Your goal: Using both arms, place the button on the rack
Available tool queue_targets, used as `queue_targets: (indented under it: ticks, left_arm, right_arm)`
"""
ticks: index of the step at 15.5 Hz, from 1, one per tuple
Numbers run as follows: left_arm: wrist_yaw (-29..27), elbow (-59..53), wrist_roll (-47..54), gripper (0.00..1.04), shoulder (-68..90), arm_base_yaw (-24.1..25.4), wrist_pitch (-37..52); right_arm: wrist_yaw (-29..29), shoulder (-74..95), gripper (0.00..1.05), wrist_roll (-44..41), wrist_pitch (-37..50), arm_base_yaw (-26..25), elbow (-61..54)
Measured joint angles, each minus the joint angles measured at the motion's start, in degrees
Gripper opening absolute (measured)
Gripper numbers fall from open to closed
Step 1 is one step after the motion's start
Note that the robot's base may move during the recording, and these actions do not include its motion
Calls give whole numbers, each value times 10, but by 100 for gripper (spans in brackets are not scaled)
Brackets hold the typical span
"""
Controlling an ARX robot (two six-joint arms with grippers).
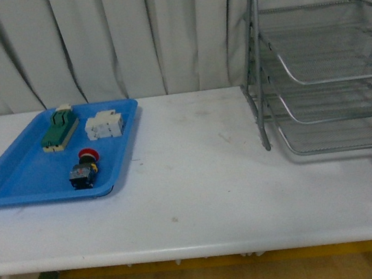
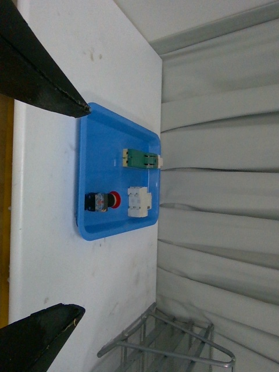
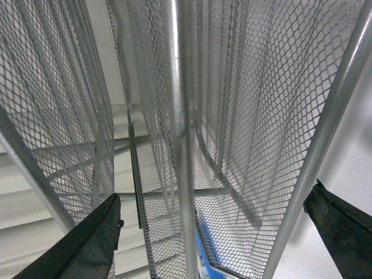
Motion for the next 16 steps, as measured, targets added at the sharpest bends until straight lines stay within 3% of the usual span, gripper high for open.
queue_targets:
  ticks: [3,7,8,12,13,14,16]
  left_arm:
    - [0,0,0,98,0,0,0]
    - [0,0,0,98,0,0,0]
    - [0,0,0,98,0,0,0]
    - [0,0,0,98,0,0,0]
    - [0,0,0,98,0,0,0]
    - [0,0,0,98,0,0,0]
    - [0,0,0,98,0,0,0]
  right_arm:
    - [0,5,89,0,-1,-2,6]
    - [0,9,66,-11,-1,-2,33]
    - [0,11,65,-11,0,-3,41]
    - [0,12,30,-17,-2,-6,60]
    - [0,20,12,-20,-4,-6,62]
    - [-3,25,4,-20,-4,-10,64]
    - [-9,26,4,-21,-1,-14,61]
